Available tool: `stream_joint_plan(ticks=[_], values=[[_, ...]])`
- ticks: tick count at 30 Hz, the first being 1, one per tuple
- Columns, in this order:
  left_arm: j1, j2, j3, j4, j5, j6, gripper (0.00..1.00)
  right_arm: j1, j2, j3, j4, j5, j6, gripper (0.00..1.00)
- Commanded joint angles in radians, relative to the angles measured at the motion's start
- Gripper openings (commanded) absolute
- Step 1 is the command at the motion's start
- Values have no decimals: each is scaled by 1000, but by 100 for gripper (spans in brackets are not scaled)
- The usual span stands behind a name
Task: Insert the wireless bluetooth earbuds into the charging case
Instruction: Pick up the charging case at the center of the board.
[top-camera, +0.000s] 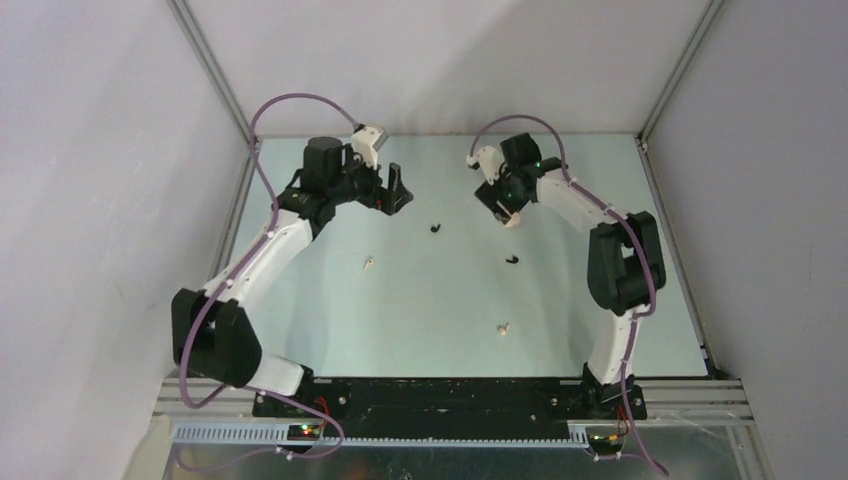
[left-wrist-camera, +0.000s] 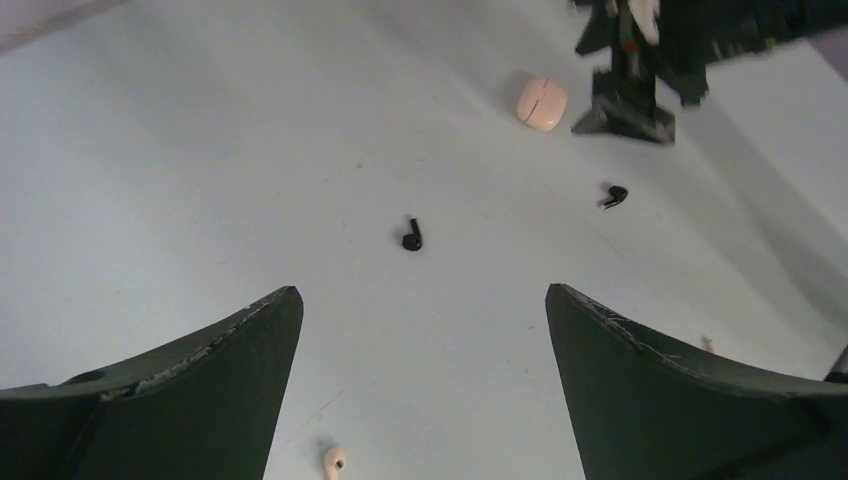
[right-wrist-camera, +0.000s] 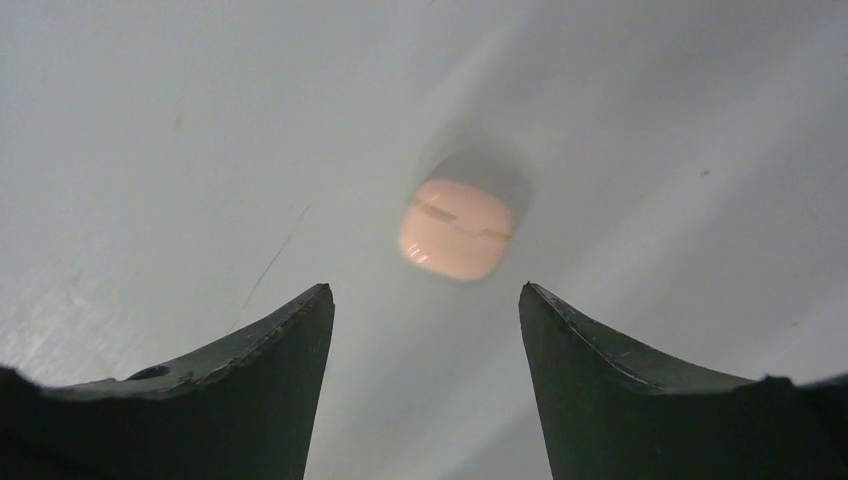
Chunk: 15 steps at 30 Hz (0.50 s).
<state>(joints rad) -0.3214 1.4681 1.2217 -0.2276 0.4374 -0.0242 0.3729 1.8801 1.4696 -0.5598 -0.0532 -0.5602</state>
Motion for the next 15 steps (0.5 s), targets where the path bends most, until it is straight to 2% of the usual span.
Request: stream_joint_plan(ticks=[1, 4, 9, 15], values=[[50, -119, -38, -37, -23, 124, 99, -98, 131, 283, -186, -57, 40, 73], [67, -160, -77, -12, -26, 134, 99, -135, 206, 370, -241, -123, 75, 75], [69, -157, -91, 1, -27, 123, 99, -149, 348, 543, -392, -138, 210, 75], [68, -140, -112, 35, -19, 80, 99, -125, 371, 505, -381, -117, 307, 80]])
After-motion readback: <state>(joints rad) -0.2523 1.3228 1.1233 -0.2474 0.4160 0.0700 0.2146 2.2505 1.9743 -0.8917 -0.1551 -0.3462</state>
